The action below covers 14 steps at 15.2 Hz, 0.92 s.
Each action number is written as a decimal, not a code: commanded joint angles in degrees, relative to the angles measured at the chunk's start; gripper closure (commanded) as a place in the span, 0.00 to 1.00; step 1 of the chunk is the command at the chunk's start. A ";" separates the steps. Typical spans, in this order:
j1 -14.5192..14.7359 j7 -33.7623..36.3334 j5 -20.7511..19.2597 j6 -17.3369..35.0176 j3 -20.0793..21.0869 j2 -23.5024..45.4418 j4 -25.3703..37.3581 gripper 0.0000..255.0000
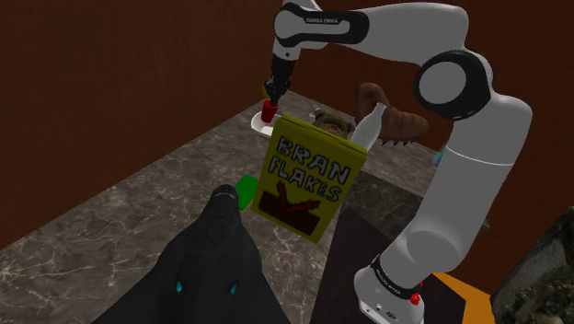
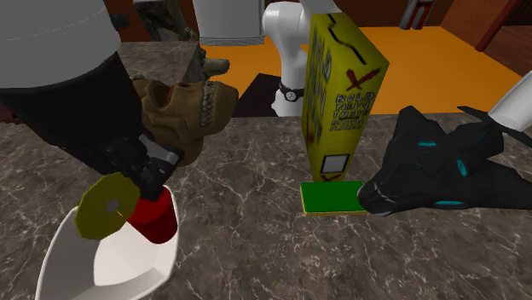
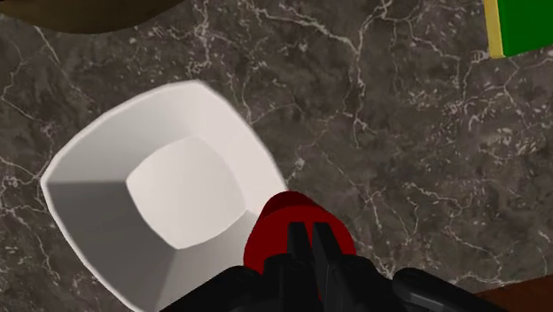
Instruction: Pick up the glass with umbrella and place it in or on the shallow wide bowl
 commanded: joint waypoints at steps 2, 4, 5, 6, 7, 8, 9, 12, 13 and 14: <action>-2.32 -3.61 0.49 -1.47 -1.19 2.74 4.25 1.00; -3.93 -5.90 0.88 -2.60 -1.89 5.01 7.66 1.00; -4.76 -7.02 1.09 -3.24 -2.21 6.26 9.54 1.00; -5.59 -8.12 1.31 -3.94 -2.51 7.59 11.57 1.00; -6.49 -9.25 1.55 -4.75 -2.81 9.07 13.87 1.00; -6.48 -9.25 1.54 -3.95 -2.78 9.02 13.01 1.00; -6.47 -9.25 1.53 -3.16 -2.78 8.98 12.18 1.00; -6.42 -9.25 1.54 -0.84 -2.76 8.96 9.85 1.00; -6.41 -9.26 1.54 -0.09 -2.75 8.99 9.12 1.00; -6.40 -9.26 1.55 0.66 -2.75 9.03 8.41 1.00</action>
